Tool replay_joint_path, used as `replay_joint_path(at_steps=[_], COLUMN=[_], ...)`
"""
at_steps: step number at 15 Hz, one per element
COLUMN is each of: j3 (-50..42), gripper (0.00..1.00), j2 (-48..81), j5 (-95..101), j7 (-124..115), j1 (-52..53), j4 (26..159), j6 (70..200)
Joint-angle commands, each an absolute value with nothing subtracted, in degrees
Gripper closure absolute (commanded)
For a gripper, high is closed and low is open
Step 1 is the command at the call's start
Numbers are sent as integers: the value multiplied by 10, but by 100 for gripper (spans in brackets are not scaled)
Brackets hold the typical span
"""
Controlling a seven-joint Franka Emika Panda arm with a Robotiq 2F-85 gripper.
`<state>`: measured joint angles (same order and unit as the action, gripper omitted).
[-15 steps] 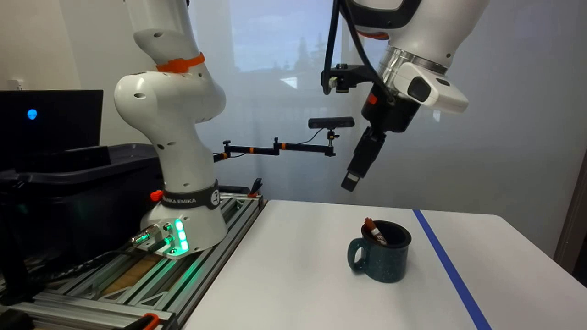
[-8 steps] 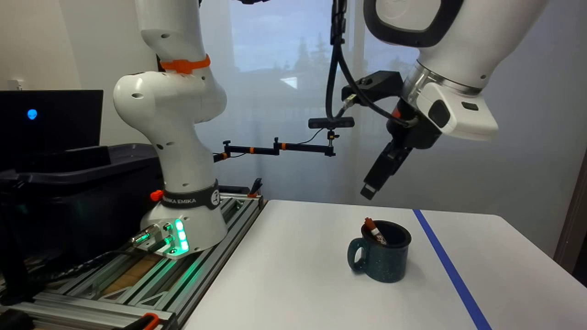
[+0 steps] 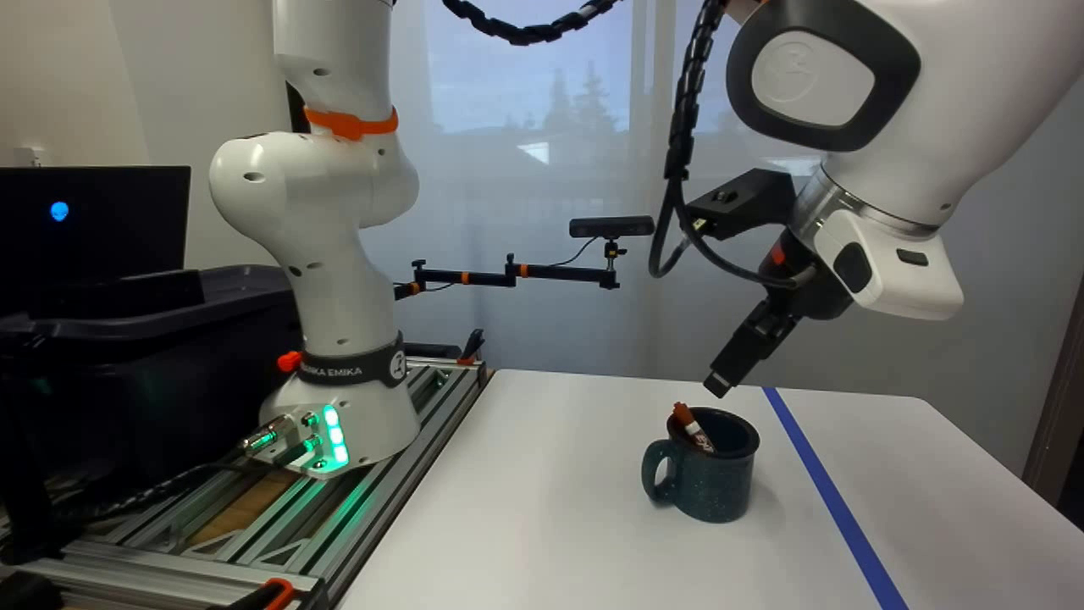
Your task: Remove the marker from the cup
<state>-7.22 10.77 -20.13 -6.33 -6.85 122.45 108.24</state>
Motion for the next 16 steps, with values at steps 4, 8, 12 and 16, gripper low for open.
replay_joint_path(at_steps=[4,8,12,16], j3=[-52,-44,-39,-38], gripper=[30,49,50,56], j2=[167,190,211,226], j5=[-215,-210,-205,-202], j7=[-103,-115,-122,-127], j1=[-60,-55,-48,-45], j4=[1183,1170,1166,1165], j6=[1088,1085,1083,1082])
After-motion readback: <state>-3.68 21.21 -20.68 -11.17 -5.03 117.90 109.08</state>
